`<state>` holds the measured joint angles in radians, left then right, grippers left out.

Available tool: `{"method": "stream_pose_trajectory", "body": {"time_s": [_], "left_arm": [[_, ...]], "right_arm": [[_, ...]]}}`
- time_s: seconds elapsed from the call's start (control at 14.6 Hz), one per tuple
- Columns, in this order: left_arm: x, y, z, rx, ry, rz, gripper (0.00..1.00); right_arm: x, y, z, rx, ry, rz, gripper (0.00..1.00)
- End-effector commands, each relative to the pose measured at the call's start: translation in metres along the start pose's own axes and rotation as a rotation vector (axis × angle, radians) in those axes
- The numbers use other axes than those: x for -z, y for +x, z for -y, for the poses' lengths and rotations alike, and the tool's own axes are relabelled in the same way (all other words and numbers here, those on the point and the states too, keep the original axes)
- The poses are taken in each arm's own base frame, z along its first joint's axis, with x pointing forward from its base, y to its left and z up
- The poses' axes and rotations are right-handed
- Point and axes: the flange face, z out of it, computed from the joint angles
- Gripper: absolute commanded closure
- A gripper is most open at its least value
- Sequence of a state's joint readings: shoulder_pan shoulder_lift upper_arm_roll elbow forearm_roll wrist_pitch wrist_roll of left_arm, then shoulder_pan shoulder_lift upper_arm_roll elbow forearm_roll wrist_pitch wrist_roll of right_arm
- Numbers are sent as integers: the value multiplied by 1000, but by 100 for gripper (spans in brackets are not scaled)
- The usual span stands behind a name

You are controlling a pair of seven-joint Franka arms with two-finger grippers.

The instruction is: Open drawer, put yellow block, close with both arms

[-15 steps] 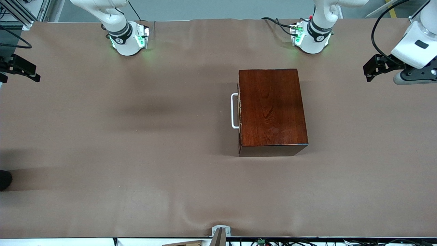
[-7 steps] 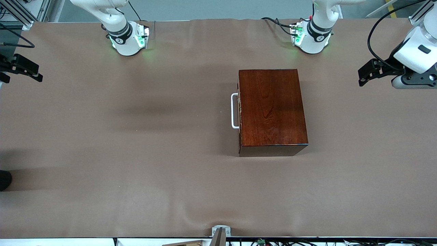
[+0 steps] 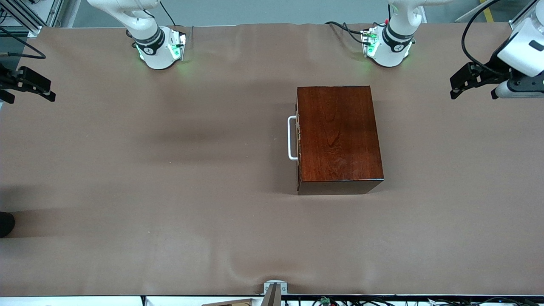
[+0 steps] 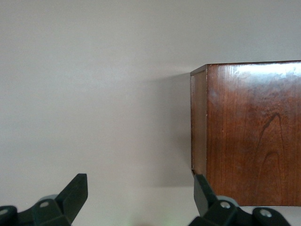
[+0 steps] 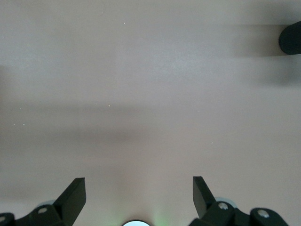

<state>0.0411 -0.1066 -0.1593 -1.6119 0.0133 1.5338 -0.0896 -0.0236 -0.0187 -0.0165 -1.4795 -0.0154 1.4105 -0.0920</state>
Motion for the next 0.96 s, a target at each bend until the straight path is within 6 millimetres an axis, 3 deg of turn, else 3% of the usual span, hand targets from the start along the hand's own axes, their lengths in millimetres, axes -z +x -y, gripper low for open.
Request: {"method": "stream_pose_trajectory", "body": {"time_s": [0.0, 0.89], "left_arm": [[13, -4, 4, 2, -12, -14, 0], [6, -1, 6, 54, -8, 4, 0]], "right_arm": [[6, -8, 1, 4, -2, -9, 0], [6, -7, -1, -2, -2, -9, 0]]}}
